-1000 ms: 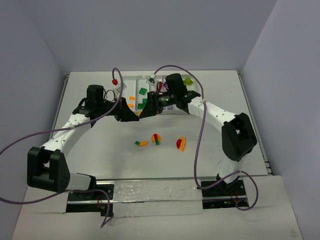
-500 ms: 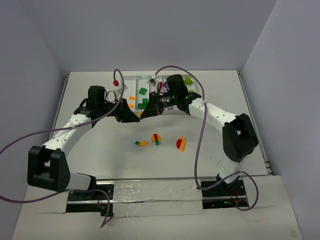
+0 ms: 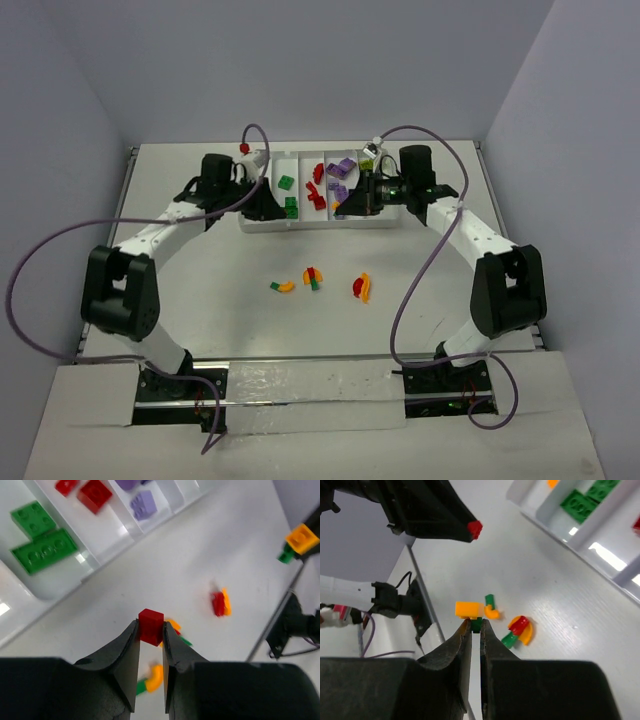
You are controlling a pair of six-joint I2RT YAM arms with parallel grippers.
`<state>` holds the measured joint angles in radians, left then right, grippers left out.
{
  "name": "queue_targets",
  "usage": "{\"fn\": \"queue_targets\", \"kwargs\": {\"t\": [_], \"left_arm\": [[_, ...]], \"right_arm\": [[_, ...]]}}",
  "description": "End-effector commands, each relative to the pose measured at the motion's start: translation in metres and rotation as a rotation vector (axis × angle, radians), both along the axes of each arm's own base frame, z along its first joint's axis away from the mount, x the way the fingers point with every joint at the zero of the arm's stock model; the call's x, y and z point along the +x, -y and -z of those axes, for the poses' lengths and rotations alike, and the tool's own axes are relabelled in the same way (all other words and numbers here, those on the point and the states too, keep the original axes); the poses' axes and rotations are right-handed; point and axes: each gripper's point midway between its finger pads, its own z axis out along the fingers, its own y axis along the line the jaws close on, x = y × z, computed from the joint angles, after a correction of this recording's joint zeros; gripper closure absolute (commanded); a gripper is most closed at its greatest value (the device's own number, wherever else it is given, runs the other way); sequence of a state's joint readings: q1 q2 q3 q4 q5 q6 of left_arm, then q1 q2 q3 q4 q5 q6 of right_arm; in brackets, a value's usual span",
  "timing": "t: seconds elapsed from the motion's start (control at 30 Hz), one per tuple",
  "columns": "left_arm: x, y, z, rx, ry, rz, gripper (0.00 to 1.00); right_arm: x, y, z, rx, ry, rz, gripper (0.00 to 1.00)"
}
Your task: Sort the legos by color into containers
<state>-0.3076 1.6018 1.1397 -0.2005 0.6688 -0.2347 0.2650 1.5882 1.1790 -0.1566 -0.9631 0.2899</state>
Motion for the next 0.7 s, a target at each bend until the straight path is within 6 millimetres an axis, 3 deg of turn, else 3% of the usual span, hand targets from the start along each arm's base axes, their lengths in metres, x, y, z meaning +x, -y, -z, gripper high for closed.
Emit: {"fn": "queue_targets", "kwargs": {"t": [0.0,0.07,0.13,0.3,0.53,0.57,0.67], "left_arm": [[0.067,0.032,-0.026,0.067,0.189,-0.091,1.00],[0.083,0.042,-0.004,0.106,0.161,-0.116,1.00],[0.104,0.057,-0.013,0.114,0.190,-0.134,1.00],[0.147,0.083,0.027,0.192,0.137,-0.177,0.97],[0.168,0.081,0.067,0.295,0.123,-0.227,0.85],[0.168,0.081,0.069,0.296,0.124,-0.226,0.83],[0.170,0.084,0.068,0.290,0.129,-0.221,0.59]], "right_arm": [[0.006,0.026,-0.002,-0.048,0.044,0.072,1.00],[0.012,0.034,-0.001,-0.066,0.039,0.102,1.00],[0.018,0.041,-0.001,-0.083,0.037,0.130,1.00],[0.028,0.051,0.003,-0.114,0.028,0.177,1.00],[0.030,0.053,0.005,-0.120,0.025,0.181,1.00],[0.030,0.053,0.005,-0.120,0.025,0.181,1.00],[0.031,0.052,0.006,-0.117,0.019,0.180,1.00]]}}
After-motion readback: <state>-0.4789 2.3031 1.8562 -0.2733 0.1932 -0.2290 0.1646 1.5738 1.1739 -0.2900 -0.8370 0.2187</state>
